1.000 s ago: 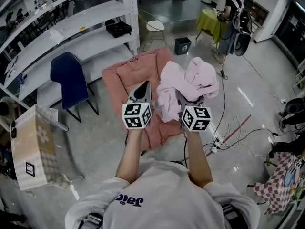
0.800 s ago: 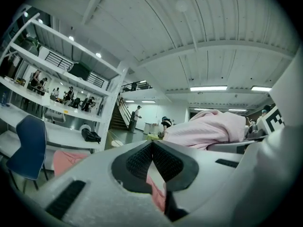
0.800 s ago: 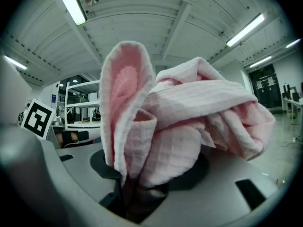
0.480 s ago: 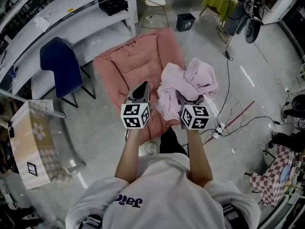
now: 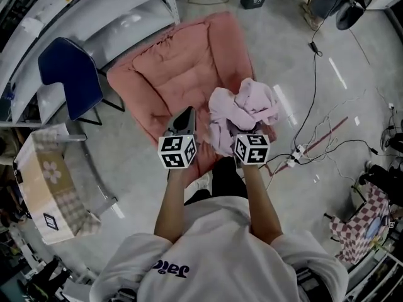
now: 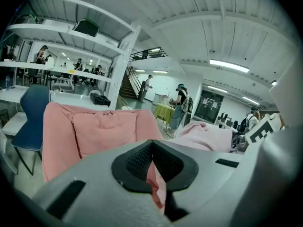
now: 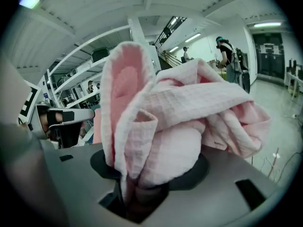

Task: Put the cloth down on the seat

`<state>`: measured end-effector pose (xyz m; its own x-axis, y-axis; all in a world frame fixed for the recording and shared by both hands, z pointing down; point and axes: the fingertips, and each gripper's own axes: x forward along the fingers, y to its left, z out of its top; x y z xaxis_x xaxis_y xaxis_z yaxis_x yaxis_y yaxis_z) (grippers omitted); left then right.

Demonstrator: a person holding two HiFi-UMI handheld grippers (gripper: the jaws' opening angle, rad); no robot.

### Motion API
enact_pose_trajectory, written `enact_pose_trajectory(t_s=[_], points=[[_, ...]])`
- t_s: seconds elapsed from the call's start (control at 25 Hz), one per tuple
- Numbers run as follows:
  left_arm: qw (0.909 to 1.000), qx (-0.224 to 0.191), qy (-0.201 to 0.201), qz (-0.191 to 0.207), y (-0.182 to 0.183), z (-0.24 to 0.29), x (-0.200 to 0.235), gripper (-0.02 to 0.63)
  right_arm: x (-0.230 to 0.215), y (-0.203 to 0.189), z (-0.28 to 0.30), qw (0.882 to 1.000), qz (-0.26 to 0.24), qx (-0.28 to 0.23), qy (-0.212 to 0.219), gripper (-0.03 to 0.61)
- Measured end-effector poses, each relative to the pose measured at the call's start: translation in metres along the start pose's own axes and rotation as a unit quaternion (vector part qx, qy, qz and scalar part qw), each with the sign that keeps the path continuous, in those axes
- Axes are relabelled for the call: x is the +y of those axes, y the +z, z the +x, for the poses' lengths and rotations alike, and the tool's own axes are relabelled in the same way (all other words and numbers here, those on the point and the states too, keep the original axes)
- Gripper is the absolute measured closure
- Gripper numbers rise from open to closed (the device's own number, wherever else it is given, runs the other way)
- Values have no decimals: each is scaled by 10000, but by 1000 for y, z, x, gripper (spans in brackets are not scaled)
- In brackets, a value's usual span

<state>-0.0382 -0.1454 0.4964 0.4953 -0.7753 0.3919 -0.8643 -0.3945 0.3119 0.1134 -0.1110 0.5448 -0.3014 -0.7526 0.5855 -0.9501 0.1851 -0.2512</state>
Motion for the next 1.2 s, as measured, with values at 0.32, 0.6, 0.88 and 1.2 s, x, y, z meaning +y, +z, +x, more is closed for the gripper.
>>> enact_pose_trajectory(t_s=[0.32, 0.6, 0.88, 1.2], points=[[9966, 548, 329, -516, -54, 48, 27, 600, -32, -59, 94, 9945, 893, 504, 227, 336], [9891, 866, 687, -973, -104, 72, 68, 600, -39, -124, 185, 9660, 2452, 702, 433, 334], [9822, 1183, 840, -1189, -154, 102, 99, 600, -56, -188, 257, 9360, 3428, 793, 142, 328], [9742, 1451, 1012, -1402, -196, 111, 116, 600, -68, -250, 311, 9353, 3249, 1389, -173, 318]])
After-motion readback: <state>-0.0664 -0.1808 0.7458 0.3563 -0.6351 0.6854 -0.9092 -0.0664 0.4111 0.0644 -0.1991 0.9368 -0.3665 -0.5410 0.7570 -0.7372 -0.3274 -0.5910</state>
